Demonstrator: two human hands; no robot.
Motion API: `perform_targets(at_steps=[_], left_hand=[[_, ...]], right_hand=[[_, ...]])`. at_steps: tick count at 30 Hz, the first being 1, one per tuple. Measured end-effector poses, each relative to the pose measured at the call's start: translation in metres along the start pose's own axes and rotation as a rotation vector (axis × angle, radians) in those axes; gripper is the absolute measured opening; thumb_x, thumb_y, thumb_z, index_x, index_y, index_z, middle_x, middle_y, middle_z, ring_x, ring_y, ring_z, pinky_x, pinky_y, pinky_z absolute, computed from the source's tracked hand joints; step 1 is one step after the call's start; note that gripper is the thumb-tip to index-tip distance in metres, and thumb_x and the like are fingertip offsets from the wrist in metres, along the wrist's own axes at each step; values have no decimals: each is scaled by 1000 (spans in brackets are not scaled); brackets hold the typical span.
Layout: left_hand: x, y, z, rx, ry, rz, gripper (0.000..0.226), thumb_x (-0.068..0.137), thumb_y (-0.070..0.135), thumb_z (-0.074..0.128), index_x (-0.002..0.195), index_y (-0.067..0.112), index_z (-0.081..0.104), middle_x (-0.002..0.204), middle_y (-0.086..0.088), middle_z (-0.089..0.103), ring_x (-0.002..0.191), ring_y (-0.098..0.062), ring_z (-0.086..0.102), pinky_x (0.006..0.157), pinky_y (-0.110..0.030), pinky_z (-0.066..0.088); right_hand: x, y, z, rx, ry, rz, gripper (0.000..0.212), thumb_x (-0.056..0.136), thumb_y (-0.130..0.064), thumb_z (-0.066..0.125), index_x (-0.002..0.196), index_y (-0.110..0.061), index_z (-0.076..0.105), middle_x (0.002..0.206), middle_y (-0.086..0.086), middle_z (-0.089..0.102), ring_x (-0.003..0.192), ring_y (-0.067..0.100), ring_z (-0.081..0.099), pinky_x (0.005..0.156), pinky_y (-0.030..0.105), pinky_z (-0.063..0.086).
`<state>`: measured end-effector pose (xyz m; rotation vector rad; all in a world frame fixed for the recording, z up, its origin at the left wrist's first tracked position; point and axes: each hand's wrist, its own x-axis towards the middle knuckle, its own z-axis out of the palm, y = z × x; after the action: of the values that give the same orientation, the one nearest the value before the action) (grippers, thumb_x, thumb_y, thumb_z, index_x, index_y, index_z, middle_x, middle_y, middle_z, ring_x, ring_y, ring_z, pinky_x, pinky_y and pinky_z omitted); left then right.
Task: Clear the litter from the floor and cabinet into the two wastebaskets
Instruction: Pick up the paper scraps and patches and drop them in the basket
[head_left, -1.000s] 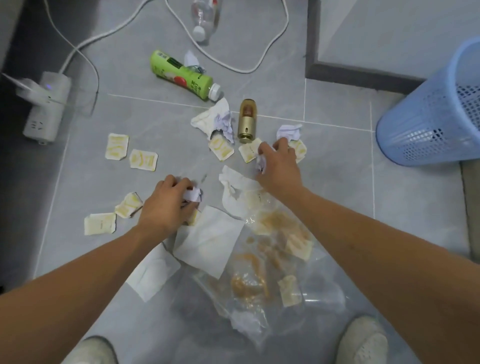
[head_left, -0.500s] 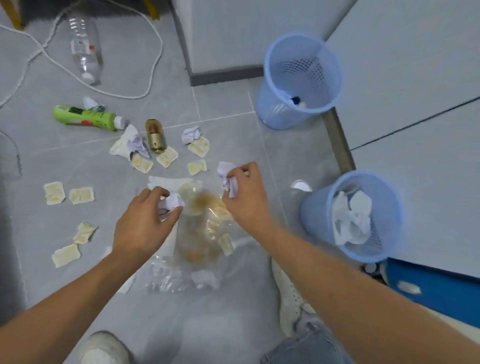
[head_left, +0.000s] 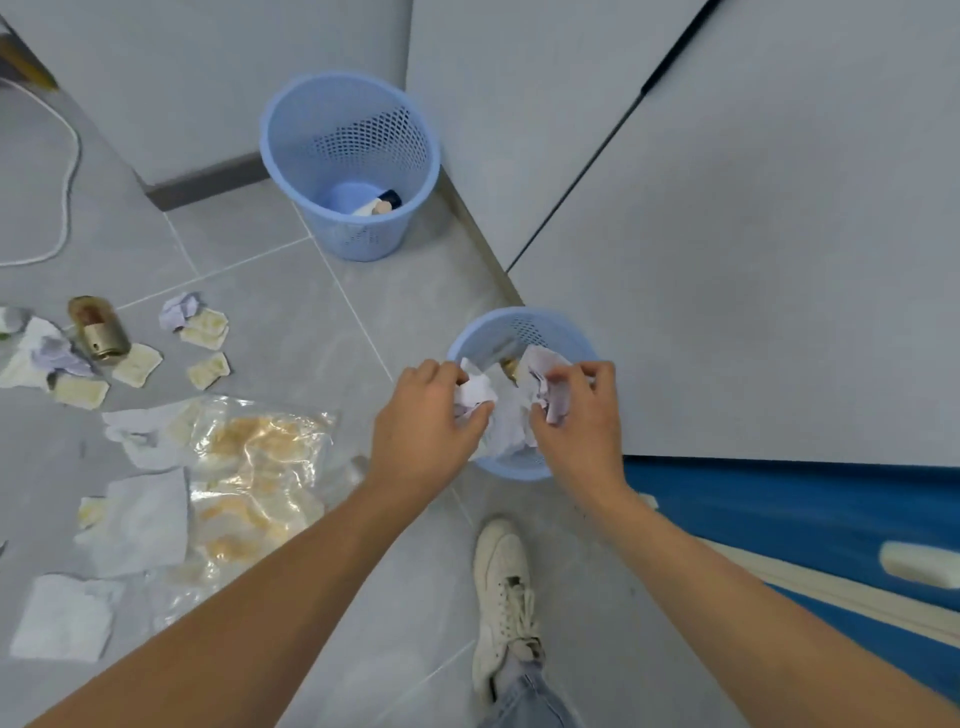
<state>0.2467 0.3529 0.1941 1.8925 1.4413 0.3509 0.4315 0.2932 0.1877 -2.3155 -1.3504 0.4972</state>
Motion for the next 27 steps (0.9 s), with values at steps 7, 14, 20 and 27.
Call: perform_targets(at_steps=[7,14,20,27], left_hand=[[24,3,58,245,-94,-34,72,78,68,66,128,17,60,130,-4,49,123,-28,43,91,-43,44],[-64,-81,0,164,-28,-77,38,87,41,67,116,16,67,109,-3,57,106,-28,54,81,-45,51],[-150,-189,-69,126,66,-302,22,92,33,64,110,21,68,104,6,59,105,-20,53,78,-38,51],[-238,-302,-114,105,163,-500,14,93,32,63,106,27,66,98,14,57,101,-11,52,68,-28,43]], right_hand=[[29,42,2,-42,-240,16,64,83,-36,76,141,-27,51,152,0,28,135,24,30,109,33,37],[-8,-29,32,20,-221,-233,38,80,-15,67,117,-17,63,126,3,48,120,25,48,99,36,44],[-81,-112,119,86,-375,-443,32,78,-9,66,109,-17,64,110,-2,50,106,19,52,93,28,42],[-147,-131,233,-49,-560,-495,41,71,-5,67,110,-19,65,111,-2,53,106,23,52,89,38,49]])
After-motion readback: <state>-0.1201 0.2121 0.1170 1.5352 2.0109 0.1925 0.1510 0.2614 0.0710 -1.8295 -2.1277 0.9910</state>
